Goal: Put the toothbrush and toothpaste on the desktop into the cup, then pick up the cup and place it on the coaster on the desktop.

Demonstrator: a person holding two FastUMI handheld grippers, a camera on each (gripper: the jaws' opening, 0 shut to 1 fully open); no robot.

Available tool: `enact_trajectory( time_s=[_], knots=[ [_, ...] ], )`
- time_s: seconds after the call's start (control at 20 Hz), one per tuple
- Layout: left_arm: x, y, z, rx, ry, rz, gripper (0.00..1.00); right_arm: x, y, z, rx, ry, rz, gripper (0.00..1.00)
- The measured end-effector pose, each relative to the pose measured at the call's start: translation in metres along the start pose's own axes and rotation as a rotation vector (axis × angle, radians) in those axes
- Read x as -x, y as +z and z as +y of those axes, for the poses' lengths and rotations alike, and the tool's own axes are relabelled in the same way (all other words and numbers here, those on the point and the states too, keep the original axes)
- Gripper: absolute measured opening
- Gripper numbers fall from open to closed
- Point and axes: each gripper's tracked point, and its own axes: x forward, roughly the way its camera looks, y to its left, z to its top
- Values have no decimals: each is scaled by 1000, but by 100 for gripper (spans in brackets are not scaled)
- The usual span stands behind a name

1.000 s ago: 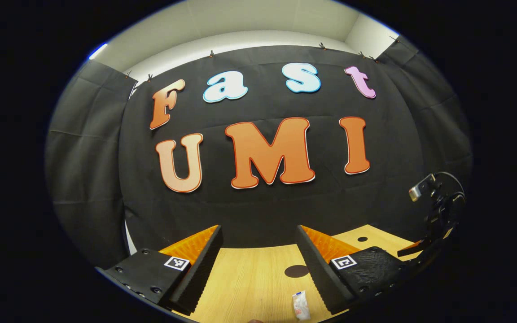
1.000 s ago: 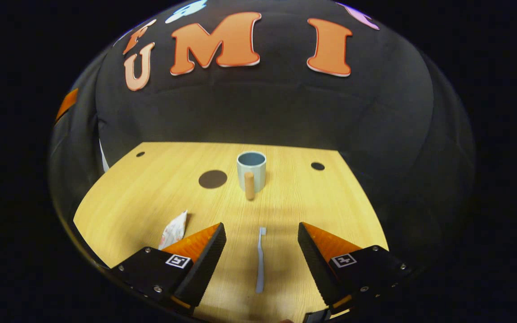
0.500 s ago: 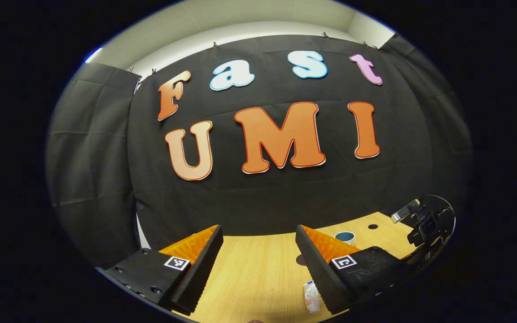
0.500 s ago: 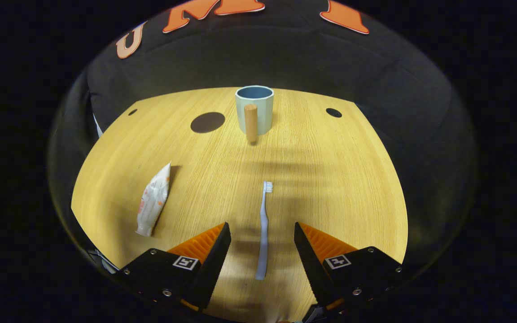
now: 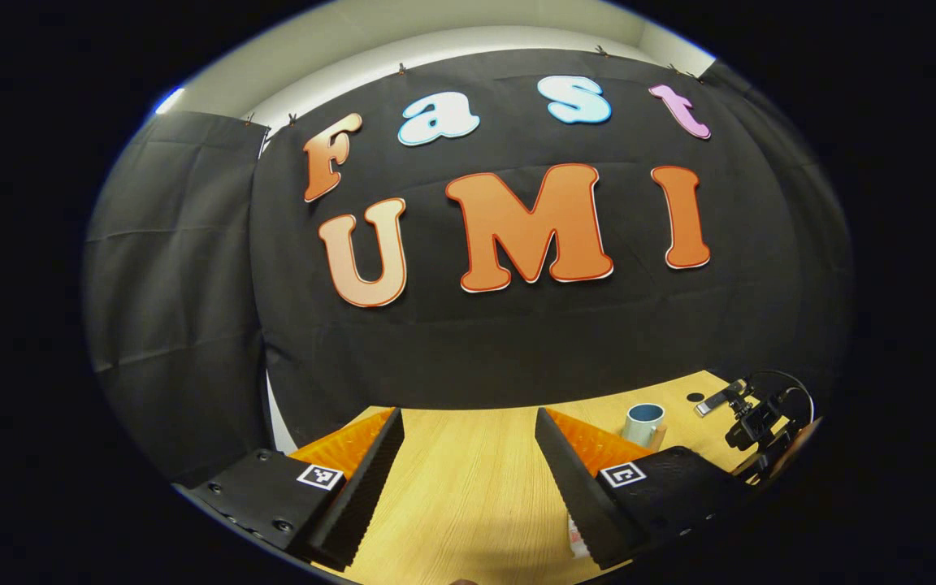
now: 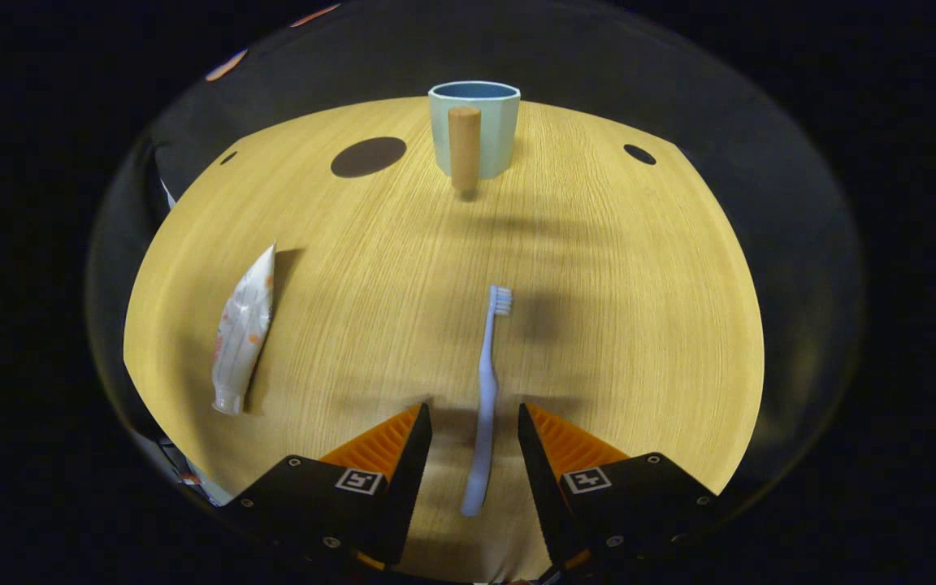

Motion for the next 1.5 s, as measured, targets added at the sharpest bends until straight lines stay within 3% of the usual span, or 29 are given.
enact_trajectory(
  time_s=[0.05, 0.25, 0.45, 0.6, 0.75, 0.95, 1.5],
  knots=[
    [1, -2, 2, 1, 8, 5, 99, -3, -2, -1, -2, 0, 21, 70],
    [-2, -4, 3, 3, 16, 16, 99, -9, 6, -4, -31, 0, 60, 54],
    [-4, -6, -8, -1, 0, 33, 99, -12, 8, -12, -76, -11, 109, 18],
    [-6, -11, -16, -5, -11, 60, 99, -10, 5, -14, -121, -25, 122, 7],
    [-11, -23, -29, -11, -32, 114, 99, -9, 6, -14, -107, -23, 116, 5],
    [-20, -53, -50, 1, -77, 240, 98, -2, 6, 1, -127, 78, 108, 4],
    [-36, -182, -138, 106, -349, 772, 99, 46, 21, -17, -223, 87, -32, 4]
  ],
)
